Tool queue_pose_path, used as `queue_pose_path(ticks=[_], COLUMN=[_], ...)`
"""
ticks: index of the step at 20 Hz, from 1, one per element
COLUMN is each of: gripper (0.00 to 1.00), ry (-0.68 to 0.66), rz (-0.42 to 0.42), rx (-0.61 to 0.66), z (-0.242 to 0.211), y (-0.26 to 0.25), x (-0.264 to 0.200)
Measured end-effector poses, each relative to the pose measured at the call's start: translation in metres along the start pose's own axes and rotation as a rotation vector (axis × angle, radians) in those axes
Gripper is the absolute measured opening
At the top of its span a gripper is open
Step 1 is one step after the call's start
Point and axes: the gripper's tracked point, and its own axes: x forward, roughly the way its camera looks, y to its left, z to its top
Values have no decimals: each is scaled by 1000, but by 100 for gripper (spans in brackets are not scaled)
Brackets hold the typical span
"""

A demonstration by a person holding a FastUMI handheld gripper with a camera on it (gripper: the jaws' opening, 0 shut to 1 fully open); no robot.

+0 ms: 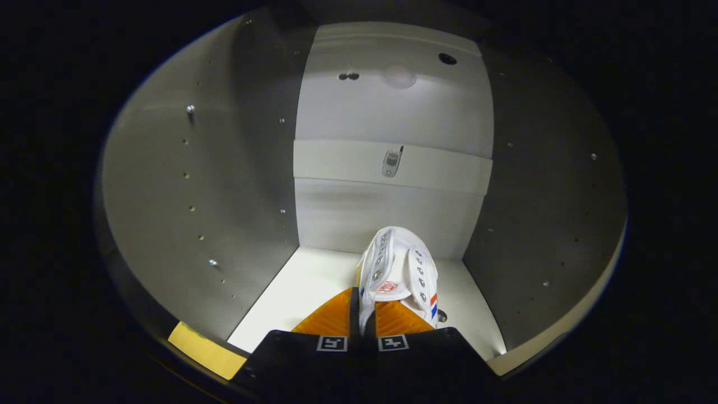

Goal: Open the shoe cabinet door, grab the shoes and put them into the shoe cabinet, then close the shoe cabinet door.

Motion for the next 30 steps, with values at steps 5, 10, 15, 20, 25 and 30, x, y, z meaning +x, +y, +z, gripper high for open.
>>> queue_pose_path(ticks=[5,10,15,20,25,30], gripper=[5,5,20,53,86,97], ry=[74,103,120,125,97,60], rz=[-46,-44,-52,-17,-2,3], rx=[-117,-154,-85,12,32,99], z=[-29,-39,-41,-38,-28,-17], y=[0,9,13,17,17,9], x=[31,39,36,20,-9,-47])
